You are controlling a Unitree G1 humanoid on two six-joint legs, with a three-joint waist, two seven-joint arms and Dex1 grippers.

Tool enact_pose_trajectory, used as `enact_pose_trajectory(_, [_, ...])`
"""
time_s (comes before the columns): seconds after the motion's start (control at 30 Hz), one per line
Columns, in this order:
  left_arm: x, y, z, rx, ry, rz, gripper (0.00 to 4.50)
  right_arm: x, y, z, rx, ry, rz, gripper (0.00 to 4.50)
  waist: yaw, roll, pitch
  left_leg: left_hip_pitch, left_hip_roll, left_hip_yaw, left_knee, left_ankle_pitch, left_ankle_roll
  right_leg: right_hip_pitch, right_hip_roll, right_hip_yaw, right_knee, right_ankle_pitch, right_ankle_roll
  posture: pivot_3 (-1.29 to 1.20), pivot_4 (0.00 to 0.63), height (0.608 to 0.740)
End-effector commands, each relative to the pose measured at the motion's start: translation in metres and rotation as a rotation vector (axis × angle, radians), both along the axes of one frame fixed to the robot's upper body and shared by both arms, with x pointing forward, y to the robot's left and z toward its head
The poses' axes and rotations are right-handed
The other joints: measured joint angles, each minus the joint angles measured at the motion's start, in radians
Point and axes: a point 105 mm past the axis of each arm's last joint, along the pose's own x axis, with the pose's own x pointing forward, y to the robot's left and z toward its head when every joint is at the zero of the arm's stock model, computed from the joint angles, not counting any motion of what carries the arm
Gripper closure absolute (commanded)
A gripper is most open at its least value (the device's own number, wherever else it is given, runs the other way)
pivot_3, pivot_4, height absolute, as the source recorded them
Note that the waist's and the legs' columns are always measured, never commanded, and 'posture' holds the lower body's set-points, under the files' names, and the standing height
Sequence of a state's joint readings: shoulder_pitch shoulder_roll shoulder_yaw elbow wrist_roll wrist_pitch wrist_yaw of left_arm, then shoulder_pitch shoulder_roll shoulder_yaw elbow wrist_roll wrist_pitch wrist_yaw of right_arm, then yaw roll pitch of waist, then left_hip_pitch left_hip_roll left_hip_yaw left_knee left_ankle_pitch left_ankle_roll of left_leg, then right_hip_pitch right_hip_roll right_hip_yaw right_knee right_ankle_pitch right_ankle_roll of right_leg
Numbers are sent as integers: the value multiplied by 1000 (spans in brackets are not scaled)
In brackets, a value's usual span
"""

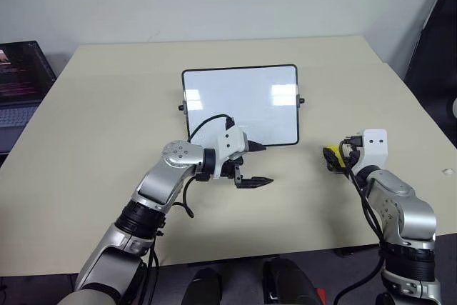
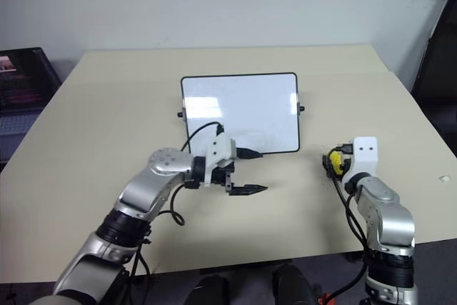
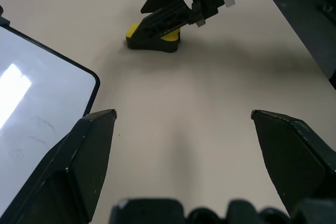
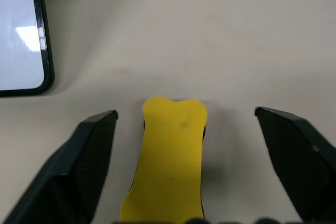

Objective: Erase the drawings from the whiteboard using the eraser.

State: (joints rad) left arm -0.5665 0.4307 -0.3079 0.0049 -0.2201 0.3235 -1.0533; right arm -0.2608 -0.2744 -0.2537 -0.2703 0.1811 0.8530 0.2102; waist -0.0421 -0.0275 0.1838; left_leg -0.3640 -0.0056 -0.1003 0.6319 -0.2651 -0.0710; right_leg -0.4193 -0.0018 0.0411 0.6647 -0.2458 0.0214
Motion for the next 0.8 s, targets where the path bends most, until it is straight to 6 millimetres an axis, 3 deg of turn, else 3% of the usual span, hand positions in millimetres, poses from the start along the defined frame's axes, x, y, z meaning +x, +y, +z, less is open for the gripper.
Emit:
enact_pose_trajectory(0.03, [4, 4, 22, -91, -57, 55, 0, -2, 0, 42, -35, -202, 6, 45, 0, 0, 0, 0, 0, 0, 0, 0, 0, 0, 0, 0, 0, 0, 0, 0, 150, 740])
enact_pose_trajectory(0.1, [10, 17, 25, -137, -54, 139, 0, -10, 9, 53, -23, -258, 48, 45, -1, 0, 0, 0, 0, 0, 0, 0, 0, 0, 0, 0, 0, 0, 0, 0, 150, 740])
enact_pose_trajectory(0.27, [15, 56, 23, -234, -68, 404, 0, -33, 25, 60, 6, -358, 89, 45, -5, 1, 0, 0, 1, -1, 0, 0, 0, 0, 0, 0, 0, 0, 0, 0, 150, 740])
enact_pose_trajectory(0.4, [2, 88, 14, -295, -92, 633, 0, -51, 18, 60, -23, -463, 23, 45, 0, 1, 0, 0, 1, -1, 0, 0, 0, 0, -2, 1, 0, 0, 1, 0, 150, 740])
enact_pose_trajectory(0.47, [-10, 112, 3, -324, -100, 798, 0, -67, 24, 37, 43, -380, 76, 45, 1, 2, -2, 0, 2, -1, 0, 0, 0, 0, -2, 2, -1, 0, 1, 0, 150, 740])
enact_pose_trajectory(0.5, [-13, 115, 0, -332, -104, 853, 0, -73, 23, 25, 80, -323, 112, 45, 5, 2, -2, 0, 3, -2, -1, 0, 0, 0, -3, 2, -1, 0, 1, 0, 150, 740])
enact_pose_trajectory(0.6, [-17, 120, -12, -337, -115, 996, 0, -81, 3, 12, 57, -335, 47, 45, 15, 2, -2, 1, 2, -3, 0, 0, 0, 2, -3, 2, -1, -1, 1, 0, 150, 740])
enact_pose_trajectory(0.7, [-17, 136, -21, -325, -143, 1123, 0, -98, 2, -6, 30, -303, 60, 45, 17, 2, -2, 3, 0, -5, 5, 0, 0, 9, -3, 0, -2, 0, 3, 0, 150, 740])
enact_pose_trajectory(0.8, [-16, 151, -29, -310, -155, 1226, 0, -105, 0, -12, 35, -294, 49, 45, 14, 2, -2, 6, 0, -5, 6, 0, 0, 15, -2, -1, -2, -4, -4, 0, 150, 740])
